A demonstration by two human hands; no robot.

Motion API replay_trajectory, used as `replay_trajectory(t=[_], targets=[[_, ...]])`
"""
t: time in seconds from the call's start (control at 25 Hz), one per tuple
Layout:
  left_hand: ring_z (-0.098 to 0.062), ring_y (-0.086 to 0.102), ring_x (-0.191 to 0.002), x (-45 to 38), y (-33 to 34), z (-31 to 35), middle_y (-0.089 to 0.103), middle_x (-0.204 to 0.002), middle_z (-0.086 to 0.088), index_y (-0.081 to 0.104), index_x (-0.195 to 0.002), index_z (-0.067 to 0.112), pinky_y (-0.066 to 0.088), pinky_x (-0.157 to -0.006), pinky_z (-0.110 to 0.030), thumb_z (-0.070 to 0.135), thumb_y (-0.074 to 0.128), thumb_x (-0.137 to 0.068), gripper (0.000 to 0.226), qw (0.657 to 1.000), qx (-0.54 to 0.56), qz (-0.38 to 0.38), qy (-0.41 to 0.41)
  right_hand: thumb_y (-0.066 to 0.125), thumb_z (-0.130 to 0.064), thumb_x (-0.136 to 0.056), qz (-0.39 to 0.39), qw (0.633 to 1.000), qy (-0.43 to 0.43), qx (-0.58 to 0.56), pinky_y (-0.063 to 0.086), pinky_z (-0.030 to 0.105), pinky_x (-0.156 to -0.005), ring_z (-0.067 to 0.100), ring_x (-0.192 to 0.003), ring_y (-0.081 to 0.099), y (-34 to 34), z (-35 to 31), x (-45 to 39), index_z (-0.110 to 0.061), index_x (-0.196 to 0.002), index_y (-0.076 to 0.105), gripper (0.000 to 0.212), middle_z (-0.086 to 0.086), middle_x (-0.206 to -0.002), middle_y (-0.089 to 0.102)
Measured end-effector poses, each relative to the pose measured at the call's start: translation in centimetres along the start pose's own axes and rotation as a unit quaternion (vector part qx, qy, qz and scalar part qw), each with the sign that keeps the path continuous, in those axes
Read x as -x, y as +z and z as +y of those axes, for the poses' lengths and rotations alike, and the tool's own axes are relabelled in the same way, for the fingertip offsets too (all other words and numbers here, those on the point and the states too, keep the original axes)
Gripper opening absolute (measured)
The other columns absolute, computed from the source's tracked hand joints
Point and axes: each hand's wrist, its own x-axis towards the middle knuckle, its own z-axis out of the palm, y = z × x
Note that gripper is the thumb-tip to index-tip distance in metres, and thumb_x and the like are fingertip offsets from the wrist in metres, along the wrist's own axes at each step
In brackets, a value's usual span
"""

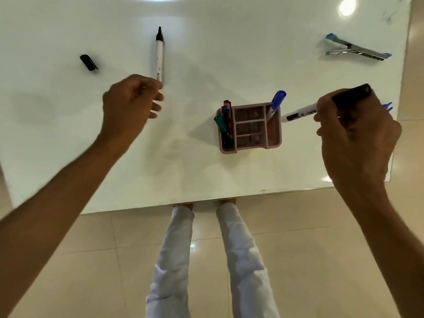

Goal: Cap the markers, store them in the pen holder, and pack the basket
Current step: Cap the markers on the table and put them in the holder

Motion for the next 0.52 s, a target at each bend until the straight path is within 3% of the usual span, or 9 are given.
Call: replay_trajectory(t=[0.08, 0.16, 0.28, 0.36, 0.52], targets=[[-0.024, 0.076, -0.089, -2.1, -0.6, -1.1, 0.079, -0.106, -0.004, 0.076, -0.114, 0.014, 0.063, -0.091, -0.036, 0.031, 0.067, -0.098, 0.025, 0.994, -0.083, 0.056, 0.036, 0.057, -0.044, -0.103, -0.018, 1.0, -0.003, -0.005, 0.062, 0.045, -0.081, 0.024, -0.08, 0.073, 0.1, 0.5, -0.3, -0.013, -0.114, 0.069, 0.036, 0.003, -0.092, 0.076], [-0.017, 0.07, -0.085, -3.7, -0.9, -1.8, 0.075, -0.114, -0.004, 0.071, -0.121, 0.013, 0.054, -0.089, -0.023, 0.036, 0.071, -0.095, 0.034, 0.981, -0.154, 0.077, 0.085, 0.059, -0.044, -0.103, -0.023, 0.999, -0.023, -0.034, 0.063, 0.046, -0.077, 0.019, -0.079, 0.075, 0.5, 0.1, -0.1, -0.018, -0.112, 0.069, 0.03, -0.003, -0.091, 0.077], [-0.025, 0.062, -0.108, -6.0, -0.6, -2.3, 0.061, -0.123, -0.007, 0.06, -0.133, 0.008, 0.05, -0.097, -0.033, 0.045, 0.077, -0.091, 0.058, 0.96, -0.237, 0.067, 0.132, 0.063, -0.042, -0.102, -0.052, 0.994, -0.051, -0.081, 0.065, 0.03, -0.071, 0.006, -0.08, 0.076, 1.8, -0.8, 0.1, -0.028, -0.111, 0.068, 0.018, -0.016, -0.092, 0.077], [-0.031, 0.058, -0.121, -7.4, 0.4, -2.1, 0.058, -0.133, -0.015, 0.056, -0.136, 0.006, 0.049, -0.101, -0.038, 0.053, 0.079, -0.088, 0.071, 0.953, -0.269, 0.057, 0.126, 0.064, -0.038, -0.1, -0.091, 0.991, -0.073, -0.058, 0.063, 0.025, -0.07, 0.002, -0.079, 0.075, 3.4, -1.4, 0.0, -0.025, -0.112, 0.069, 0.018, -0.017, -0.091, 0.078], [-0.031, 0.057, -0.121, -9.3, 3.0, -0.5, 0.06, -0.131, -0.015, 0.06, -0.126, 0.008, 0.045, -0.096, -0.035, 0.067, 0.08, -0.08, 0.078, 0.941, -0.313, 0.039, 0.118, 0.063, -0.029, -0.102, -0.174, 0.98, -0.094, 0.018, 0.064, 0.038, -0.076, 0.017, -0.085, 0.074, 6.7, -1.6, -0.3, -0.018, -0.117, 0.069, 0.019, -0.003, -0.098, 0.077]])
